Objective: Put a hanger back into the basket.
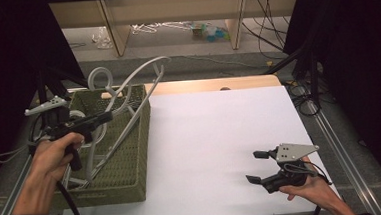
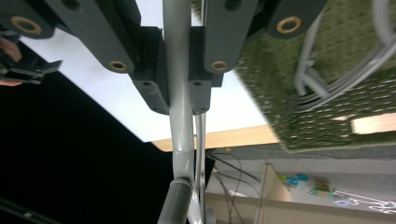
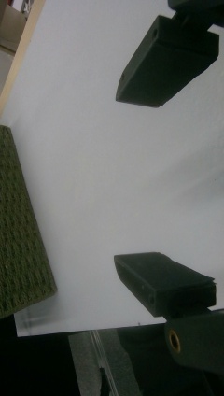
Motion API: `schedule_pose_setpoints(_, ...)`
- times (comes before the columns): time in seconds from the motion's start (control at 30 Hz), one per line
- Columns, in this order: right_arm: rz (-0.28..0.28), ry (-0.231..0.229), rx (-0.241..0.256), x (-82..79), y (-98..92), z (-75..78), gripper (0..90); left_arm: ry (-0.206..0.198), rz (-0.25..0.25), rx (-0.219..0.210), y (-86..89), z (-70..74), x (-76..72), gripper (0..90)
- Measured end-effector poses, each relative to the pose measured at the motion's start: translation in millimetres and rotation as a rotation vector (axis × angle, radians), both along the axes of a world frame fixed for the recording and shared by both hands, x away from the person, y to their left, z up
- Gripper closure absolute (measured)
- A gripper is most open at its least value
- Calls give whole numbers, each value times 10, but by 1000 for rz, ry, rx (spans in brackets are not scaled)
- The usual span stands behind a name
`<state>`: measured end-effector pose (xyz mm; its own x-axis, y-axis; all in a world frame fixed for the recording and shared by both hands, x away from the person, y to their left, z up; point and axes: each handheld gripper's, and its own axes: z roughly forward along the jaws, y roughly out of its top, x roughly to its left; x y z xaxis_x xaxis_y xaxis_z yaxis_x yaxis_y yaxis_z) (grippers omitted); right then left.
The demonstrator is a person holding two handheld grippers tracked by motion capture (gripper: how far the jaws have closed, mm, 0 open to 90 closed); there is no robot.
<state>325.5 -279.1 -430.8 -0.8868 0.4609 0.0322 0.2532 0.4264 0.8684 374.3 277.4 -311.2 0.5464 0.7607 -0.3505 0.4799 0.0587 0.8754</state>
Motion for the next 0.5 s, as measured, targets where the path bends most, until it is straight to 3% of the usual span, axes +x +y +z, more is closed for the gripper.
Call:
schedule_pose_setpoints(0.13, -2, -1, 2, 5, -2, 1, 188, 10, 6, 24, 164, -72, 55, 793)
schedule_pose_setpoints(0.33, 4, 7, -2, 2, 2, -6, 188, 38, 59, 60, 404, -193, 95, 793)
schedule_pose_setpoints(0.5, 2, 6, -3, 8, -2, -10, 188, 19, 67, 76, 560, -301, 73, 793)
